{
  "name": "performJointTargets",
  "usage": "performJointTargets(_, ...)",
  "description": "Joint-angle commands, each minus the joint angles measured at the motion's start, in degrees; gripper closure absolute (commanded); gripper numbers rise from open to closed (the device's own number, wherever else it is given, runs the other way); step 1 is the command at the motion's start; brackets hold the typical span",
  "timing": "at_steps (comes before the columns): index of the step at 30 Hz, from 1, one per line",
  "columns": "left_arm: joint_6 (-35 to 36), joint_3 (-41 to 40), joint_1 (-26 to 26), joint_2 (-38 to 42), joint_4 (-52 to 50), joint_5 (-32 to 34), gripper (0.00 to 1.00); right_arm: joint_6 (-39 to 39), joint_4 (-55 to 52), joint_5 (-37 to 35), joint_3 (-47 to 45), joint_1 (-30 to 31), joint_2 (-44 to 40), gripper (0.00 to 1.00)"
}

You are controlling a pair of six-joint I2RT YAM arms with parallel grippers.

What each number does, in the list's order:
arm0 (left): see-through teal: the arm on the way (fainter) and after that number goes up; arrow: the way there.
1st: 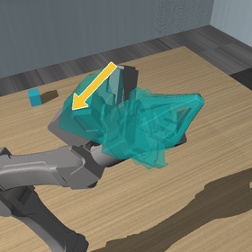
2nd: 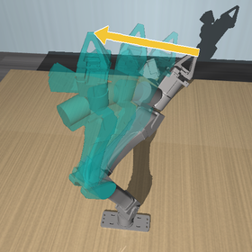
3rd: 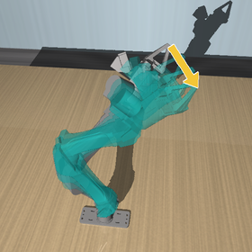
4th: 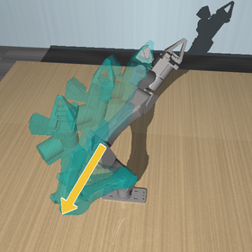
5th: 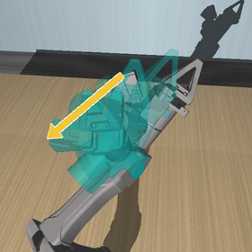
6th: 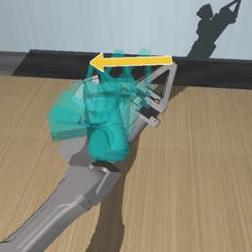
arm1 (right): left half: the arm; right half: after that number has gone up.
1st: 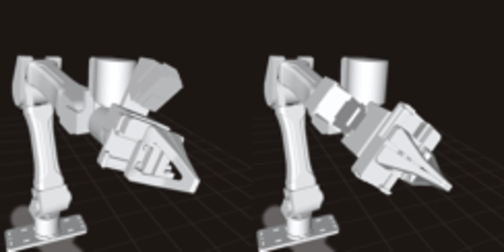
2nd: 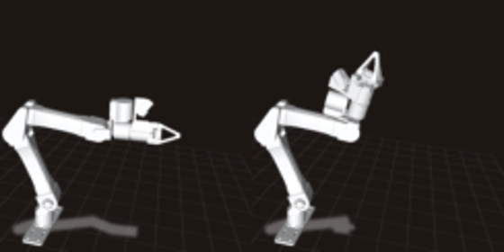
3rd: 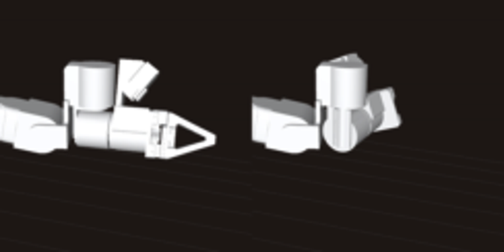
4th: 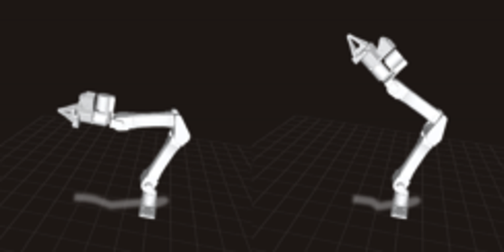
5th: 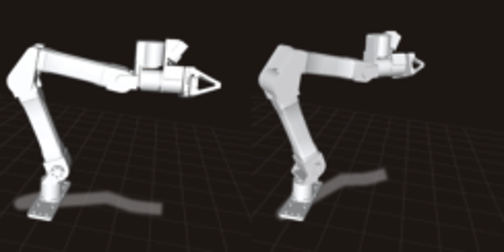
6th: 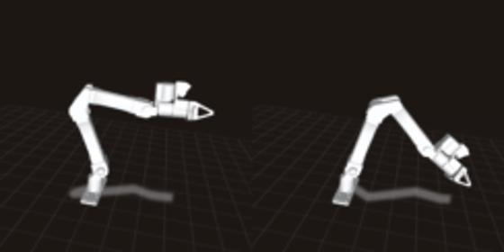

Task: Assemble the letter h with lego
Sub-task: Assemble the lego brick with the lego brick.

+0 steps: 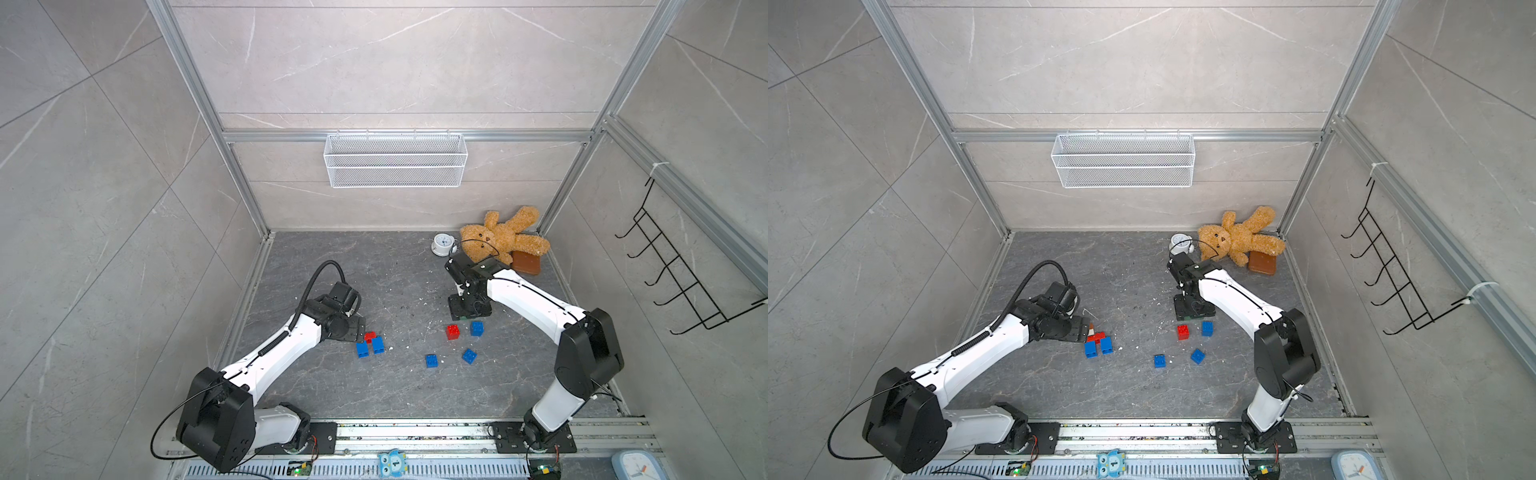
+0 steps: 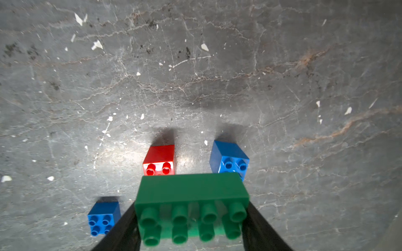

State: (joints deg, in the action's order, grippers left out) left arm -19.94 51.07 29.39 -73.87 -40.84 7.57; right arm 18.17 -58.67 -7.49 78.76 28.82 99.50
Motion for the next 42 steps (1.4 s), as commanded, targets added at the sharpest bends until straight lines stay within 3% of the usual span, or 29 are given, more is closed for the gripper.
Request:
performJointTargets(1, 0.4, 1.2, 0.3, 1.4, -1.3, 1.7, 0.10, -5.3, -0.4, 0.3, 1.1, 0.0, 2.5, 1.00)
performJointTargets(15, 0.4, 1.4, 0.3, 0.5, -1.2, 2.3, 0.09, -6.1, 2.8, 3.9, -0.9, 0.8, 5.5, 1.00)
performJointTargets(33, 0.5, 1.3, 0.3, 0.2, -1.2, 2.3, 0.09, -2.6, 4.5, 3.2, -5.8, 2.5, 0.4, 1.00)
performJointTargets(42, 0.6, 1.3, 0.3, 0.4, -1.3, 2.4, 0.09, -5.0, 1.3, 4.7, -4.0, 2.5, -0.1, 1.00)
